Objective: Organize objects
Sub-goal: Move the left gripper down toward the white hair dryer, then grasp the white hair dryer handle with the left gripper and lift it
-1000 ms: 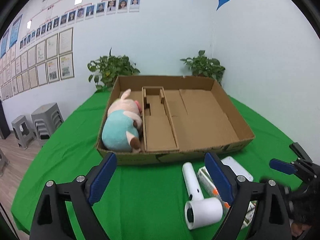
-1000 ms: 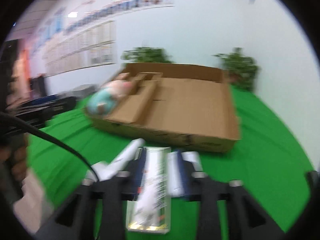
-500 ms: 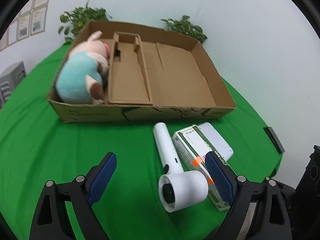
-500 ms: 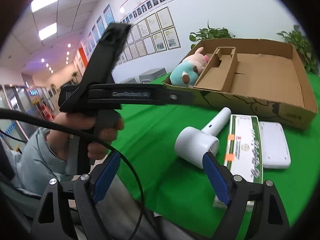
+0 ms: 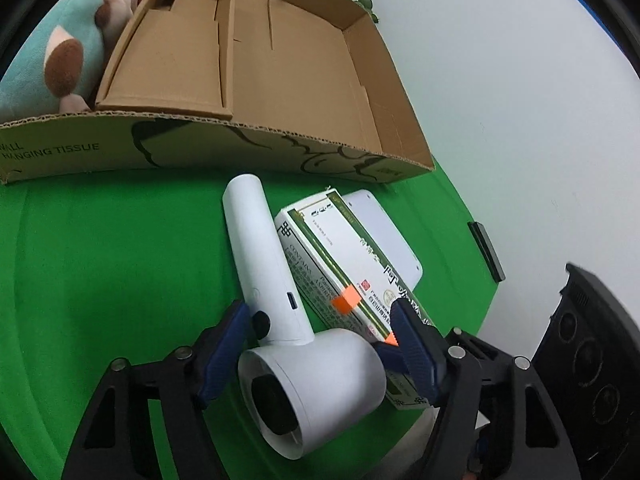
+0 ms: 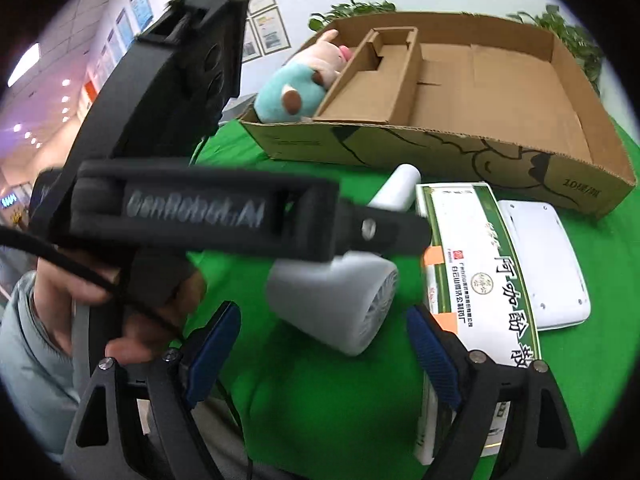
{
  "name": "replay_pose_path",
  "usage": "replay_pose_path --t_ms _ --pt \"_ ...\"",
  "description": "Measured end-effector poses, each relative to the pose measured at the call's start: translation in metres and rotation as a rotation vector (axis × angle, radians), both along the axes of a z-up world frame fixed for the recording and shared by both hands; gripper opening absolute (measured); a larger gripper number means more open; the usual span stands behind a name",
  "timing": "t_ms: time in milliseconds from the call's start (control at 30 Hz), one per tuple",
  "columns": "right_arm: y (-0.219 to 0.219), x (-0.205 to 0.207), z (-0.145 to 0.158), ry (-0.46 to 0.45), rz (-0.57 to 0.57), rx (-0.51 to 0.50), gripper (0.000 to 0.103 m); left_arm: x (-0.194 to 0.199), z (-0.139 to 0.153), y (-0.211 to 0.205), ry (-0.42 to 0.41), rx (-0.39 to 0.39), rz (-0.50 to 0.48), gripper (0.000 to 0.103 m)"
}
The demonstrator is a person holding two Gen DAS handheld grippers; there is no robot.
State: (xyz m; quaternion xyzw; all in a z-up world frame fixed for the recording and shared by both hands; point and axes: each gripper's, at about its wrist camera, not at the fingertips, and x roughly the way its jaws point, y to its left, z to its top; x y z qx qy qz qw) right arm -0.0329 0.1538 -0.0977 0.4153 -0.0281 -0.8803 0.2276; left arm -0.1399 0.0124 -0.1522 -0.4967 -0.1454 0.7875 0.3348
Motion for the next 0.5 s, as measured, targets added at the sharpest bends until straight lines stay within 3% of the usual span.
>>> replay_pose_path --t_ms 133,333,500 --pt "0.000 -0.003 -0.001 -0.015 -0.005 -0.003 0.086 0.002 -0.006 -0.001 -0.044 0.038 -0.020 0.064" --pt "-0.001 0.013 -0.003 -0.013 0.033 0.019 0.085 0.030 -0.008 -0.001 -0.084 0.049 -0.055 0.064" --pt "-0.003 0.036 -0.005 0.007 0.072 0.098 0.083 0.054 -0.010 -0.001 -0.131 0.081 -0.094 0.064"
